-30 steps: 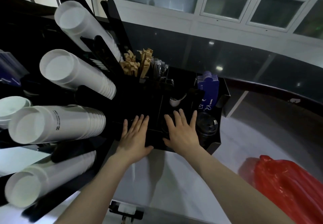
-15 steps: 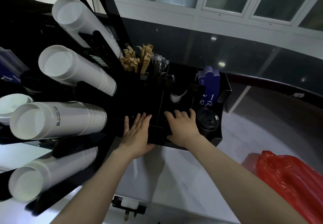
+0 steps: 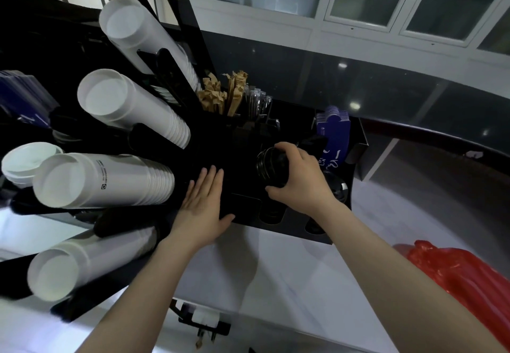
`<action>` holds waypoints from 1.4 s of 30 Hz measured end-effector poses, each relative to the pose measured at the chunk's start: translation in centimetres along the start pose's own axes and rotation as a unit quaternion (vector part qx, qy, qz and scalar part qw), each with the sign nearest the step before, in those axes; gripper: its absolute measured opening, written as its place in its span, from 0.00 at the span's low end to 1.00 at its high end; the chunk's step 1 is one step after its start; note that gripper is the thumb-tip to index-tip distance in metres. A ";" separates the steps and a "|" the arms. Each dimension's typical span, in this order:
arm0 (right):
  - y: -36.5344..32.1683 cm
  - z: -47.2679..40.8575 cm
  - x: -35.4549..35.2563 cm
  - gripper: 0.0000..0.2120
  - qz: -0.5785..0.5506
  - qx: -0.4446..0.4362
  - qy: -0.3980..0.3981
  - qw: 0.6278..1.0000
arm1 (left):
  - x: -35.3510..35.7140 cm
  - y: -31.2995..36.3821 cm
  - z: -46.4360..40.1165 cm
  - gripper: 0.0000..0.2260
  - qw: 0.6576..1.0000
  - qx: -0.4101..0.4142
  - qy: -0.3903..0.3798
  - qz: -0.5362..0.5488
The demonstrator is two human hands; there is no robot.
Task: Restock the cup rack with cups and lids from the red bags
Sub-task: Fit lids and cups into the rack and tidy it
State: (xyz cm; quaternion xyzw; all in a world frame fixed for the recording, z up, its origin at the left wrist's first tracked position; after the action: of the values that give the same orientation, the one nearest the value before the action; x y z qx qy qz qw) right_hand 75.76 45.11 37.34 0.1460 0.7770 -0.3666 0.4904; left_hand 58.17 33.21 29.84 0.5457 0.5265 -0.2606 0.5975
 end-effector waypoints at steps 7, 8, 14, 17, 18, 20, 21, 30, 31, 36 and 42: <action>-3.4 -2.1 1.4 0.42 -0.041 -0.037 0.000 0.998 | 0.1 -1.2 1.9 0.43 0.998 -0.063 -0.021 0.016; -4.0 -2.5 2.0 0.42 -0.036 -0.045 -0.007 0.998 | 0.4 -1.4 2.2 0.44 0.997 -0.075 -0.032 0.013; -5.9 -5.0 5.7 0.42 0.055 -0.039 -0.067 0.996 | 1.0 -1.6 2.3 0.45 0.993 -0.073 -0.032 -0.090; -6.6 -5.7 7.5 0.42 0.124 -0.040 -0.115 0.985 | 1.2 -1.7 2.6 0.45 0.989 -0.067 -0.018 -0.133; -6.8 -5.9 8.2 0.42 0.145 -0.039 -0.136 0.979 | 1.3 -1.9 2.8 0.46 0.988 -0.063 -0.013 -0.141; -7.1 -6.1 9.5 0.39 0.180 -0.033 -0.171 0.968 | 1.4 -2.1 2.9 0.46 0.988 -0.055 -0.003 -0.145; -7.2 -6.2 10.1 0.38 0.193 -0.028 -0.183 0.964 | 1.5 -2.2 3.0 0.45 0.989 -0.052 0.001 -0.142; -7.2 -5.9 11.8 0.42 0.227 -0.049 -0.245 0.941 | 1.4 -2.2 3.0 0.40 0.992 -0.063 -0.001 -0.110; -7.0 -5.8 11.5 0.41 0.216 -0.058 -0.231 0.947 | 1.4 -2.1 3.1 0.41 0.992 -0.067 -0.007 -0.110; -5.0 -3.8 10.5 0.19 0.226 -0.169 -0.176 0.943 | 1.3 -1.9 3.1 0.44 0.990 -0.079 -0.013 -0.118; -4.7 -3.1 10.3 0.17 0.259 -0.194 -0.198 0.925 | 1.0 -0.9 2.7 0.43 0.989 -0.104 -0.020 -0.107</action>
State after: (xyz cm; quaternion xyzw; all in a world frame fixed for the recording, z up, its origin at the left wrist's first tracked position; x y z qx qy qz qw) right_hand 66.03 42.71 31.21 0.1684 0.6551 -0.0907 0.7310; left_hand 58.63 30.71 28.22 0.4161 0.5938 -0.2777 0.6302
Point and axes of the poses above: each hand's wrist, its own z-axis away from the middle knuckle, its own x-axis out of the palm, y = z × x, the point moved 1 cm from there along -z, towards the middle knuckle, and after that the axes turned 5 degrees about -x, right-handed, at the moved point
